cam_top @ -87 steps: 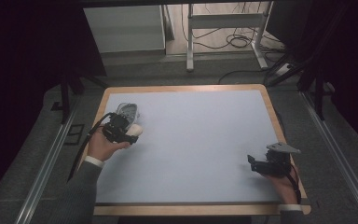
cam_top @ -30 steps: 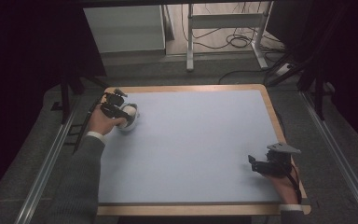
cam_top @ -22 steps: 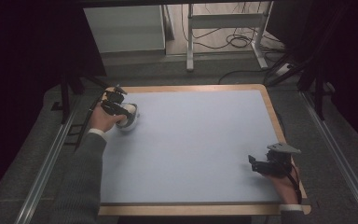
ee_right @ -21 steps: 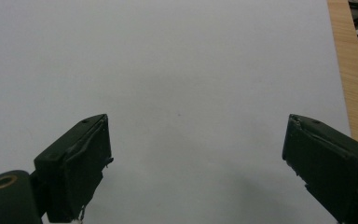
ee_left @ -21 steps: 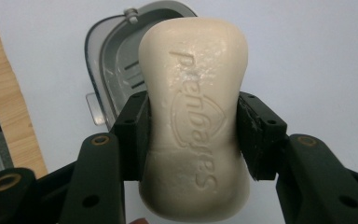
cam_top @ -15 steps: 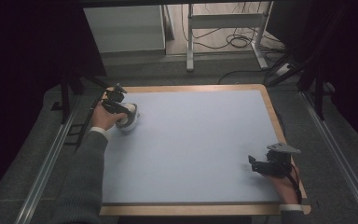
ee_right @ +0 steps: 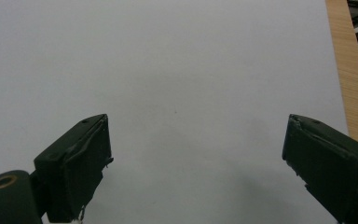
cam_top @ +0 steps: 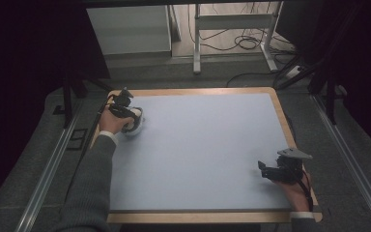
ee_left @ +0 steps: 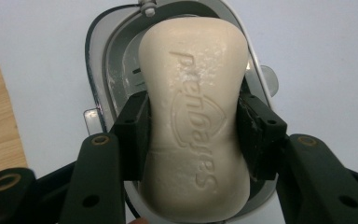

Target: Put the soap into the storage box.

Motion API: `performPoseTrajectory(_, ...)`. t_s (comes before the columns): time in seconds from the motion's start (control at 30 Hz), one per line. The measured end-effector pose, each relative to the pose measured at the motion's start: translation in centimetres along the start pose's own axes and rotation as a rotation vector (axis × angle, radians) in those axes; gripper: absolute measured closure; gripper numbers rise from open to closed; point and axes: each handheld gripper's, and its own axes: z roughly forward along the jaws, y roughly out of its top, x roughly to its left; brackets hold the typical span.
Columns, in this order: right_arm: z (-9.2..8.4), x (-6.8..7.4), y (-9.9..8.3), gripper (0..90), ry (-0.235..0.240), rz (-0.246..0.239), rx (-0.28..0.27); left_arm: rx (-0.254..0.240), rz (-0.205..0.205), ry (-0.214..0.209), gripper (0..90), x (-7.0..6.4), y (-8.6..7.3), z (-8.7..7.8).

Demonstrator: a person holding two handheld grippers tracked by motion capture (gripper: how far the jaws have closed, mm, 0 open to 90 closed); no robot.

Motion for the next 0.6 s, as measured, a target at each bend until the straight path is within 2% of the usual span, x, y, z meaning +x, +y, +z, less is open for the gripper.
performPoseTrajectory(0.17, 0.1, 0.0, 0.0, 7.7, 0.000, -0.004, 0.003, 0.012, 0.001, -0.002, 49.4, -0.1, -0.1, 0.5)
performPoseTrajectory(0.27, 0.1, 0.0, 0.0, 7.7, -0.001, -0.005, 0.003, -0.001, 0.005, -0.005, 47.1, -0.3, -0.2, 0.4)
performPoseTrajectory(0.6, 0.1, 0.0, 0.0, 7.7, -0.005, -0.005, 0.002, -0.051, 0.022, -0.014, 37.3, -1.1, -0.4, -1.2)
